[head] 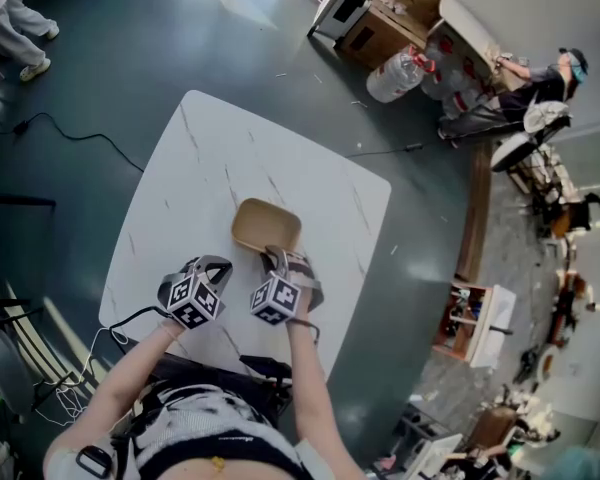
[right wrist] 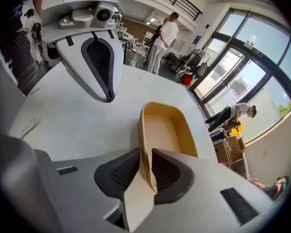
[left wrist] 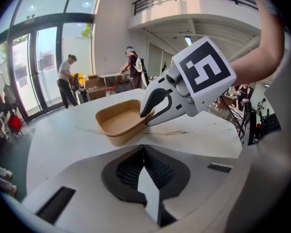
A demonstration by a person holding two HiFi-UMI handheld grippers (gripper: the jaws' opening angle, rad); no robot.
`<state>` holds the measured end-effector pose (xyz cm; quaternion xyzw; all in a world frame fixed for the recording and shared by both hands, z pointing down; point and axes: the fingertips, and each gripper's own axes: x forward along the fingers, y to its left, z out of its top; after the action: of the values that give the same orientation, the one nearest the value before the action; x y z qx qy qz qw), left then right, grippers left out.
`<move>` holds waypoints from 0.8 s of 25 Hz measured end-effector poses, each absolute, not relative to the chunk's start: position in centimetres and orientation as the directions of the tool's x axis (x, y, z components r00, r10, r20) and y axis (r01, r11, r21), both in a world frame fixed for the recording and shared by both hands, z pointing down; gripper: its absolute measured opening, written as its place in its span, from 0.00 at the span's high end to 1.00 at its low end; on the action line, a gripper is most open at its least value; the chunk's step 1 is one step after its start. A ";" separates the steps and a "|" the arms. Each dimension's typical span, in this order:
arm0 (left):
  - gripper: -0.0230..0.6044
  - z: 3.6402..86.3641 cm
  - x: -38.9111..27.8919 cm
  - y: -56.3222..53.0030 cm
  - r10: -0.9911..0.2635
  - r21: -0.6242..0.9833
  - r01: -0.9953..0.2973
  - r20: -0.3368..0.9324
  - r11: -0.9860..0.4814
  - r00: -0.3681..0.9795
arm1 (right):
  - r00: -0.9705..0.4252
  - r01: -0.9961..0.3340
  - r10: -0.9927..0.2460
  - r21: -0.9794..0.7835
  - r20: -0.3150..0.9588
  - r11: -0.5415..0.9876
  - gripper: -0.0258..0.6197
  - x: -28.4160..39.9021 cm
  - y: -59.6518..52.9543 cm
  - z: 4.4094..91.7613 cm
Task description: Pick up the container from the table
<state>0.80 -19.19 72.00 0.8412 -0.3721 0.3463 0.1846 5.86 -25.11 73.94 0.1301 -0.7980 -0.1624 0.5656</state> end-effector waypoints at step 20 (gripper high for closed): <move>0.96 72.1 1.4 -18.5 -0.487 0.060 -0.746 0.722 -0.664 0.491 | -0.324 0.004 -0.370 0.393 0.871 0.920 0.90 6.1 -24.9 74.8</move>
<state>1.44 -18.51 72.07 0.8432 -0.3653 0.3475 0.1863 6.06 -24.91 74.82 0.1148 -0.7967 -0.1643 0.5701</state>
